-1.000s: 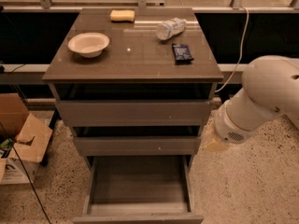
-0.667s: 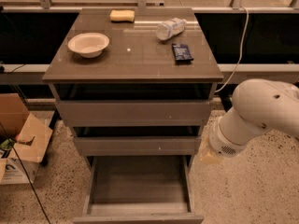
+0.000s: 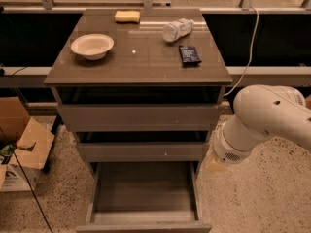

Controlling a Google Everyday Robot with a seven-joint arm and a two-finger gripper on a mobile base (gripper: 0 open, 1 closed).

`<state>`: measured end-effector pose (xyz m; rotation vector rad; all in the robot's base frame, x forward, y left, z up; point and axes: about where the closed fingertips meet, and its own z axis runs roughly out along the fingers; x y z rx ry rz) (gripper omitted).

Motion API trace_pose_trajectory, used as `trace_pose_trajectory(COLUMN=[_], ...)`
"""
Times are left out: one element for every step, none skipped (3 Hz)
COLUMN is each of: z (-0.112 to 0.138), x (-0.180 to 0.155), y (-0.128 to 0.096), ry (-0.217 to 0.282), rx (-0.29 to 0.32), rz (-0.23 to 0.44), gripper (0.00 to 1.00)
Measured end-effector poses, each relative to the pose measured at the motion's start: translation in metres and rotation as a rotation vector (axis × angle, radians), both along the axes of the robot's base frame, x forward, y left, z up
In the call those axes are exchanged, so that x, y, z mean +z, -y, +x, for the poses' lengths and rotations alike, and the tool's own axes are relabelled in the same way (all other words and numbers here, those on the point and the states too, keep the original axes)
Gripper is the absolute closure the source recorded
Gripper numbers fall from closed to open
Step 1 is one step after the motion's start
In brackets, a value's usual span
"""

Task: Close bottom drawer

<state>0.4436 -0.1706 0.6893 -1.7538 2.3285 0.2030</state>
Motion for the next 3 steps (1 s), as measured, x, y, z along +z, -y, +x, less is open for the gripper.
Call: trace_pose_trajectory(z=[0.001,0.002,0.002], x=[-0.04,-0.084,-0.12], y=[-0.009,-0.013,-0.011], ry=[-0.044,-0.091,-0.132], rx=[0.019,0.025,-0.001], rz=[-0.014,-0.005,0.025], gripper=[1.0,1.0,1.0])
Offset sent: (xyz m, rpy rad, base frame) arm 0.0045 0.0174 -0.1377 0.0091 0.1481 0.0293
